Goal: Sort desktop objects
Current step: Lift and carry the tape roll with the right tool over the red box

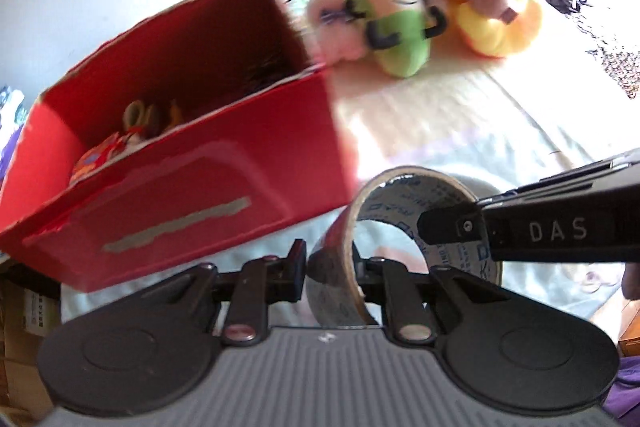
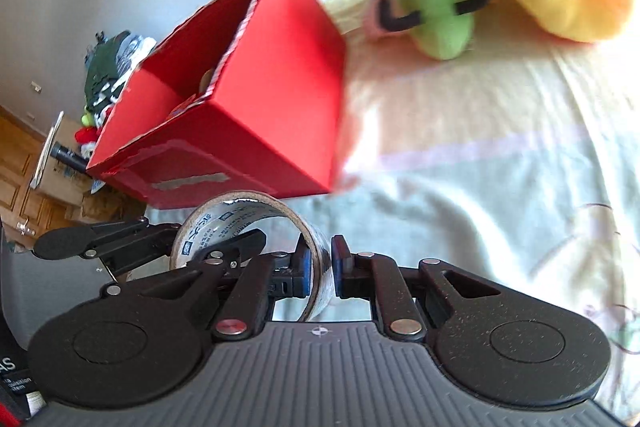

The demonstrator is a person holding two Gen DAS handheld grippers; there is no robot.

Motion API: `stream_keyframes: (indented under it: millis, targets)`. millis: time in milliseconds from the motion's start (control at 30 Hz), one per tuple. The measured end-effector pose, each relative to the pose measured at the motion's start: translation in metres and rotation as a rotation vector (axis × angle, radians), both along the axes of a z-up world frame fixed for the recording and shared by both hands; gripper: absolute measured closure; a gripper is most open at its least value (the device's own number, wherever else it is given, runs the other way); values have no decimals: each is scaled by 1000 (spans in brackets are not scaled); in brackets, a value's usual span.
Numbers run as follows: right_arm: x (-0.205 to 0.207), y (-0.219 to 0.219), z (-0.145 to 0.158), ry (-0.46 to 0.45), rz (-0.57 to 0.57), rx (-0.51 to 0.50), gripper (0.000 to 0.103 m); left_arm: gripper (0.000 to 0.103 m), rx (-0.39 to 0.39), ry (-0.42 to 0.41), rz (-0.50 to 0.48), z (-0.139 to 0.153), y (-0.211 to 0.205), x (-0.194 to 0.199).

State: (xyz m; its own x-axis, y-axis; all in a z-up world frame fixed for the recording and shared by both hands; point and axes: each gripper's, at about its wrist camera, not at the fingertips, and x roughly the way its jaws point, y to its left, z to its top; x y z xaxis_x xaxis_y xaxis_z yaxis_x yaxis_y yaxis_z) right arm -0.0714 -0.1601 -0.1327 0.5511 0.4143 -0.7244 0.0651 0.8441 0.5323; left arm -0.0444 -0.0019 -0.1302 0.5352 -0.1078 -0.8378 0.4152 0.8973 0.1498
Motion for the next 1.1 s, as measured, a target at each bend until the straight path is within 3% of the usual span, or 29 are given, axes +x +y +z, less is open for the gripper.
stream_keyframes:
  millis: [333, 567, 833, 967, 1100]
  targets:
    - [-18, -33, 21, -76, -84, -14, 92, 86, -47, -18, -79, 27, -35, 3]
    - [-16, -43, 57, -189, -147, -30, 90, 86, -102, -117, -130, 65, -38, 12]
    - [7, -22, 91, -312, -172, -53, 88, 84, -212, -146, -119, 103, 3, 43]
    - [27, -5, 102, -347, -181, -48, 87, 84, -213, -176, -129, 116, 27, 58]
    - [52, 24, 109, -368, -165, -117, 87, 84, -230, -150, -129, 115, 54, 85]
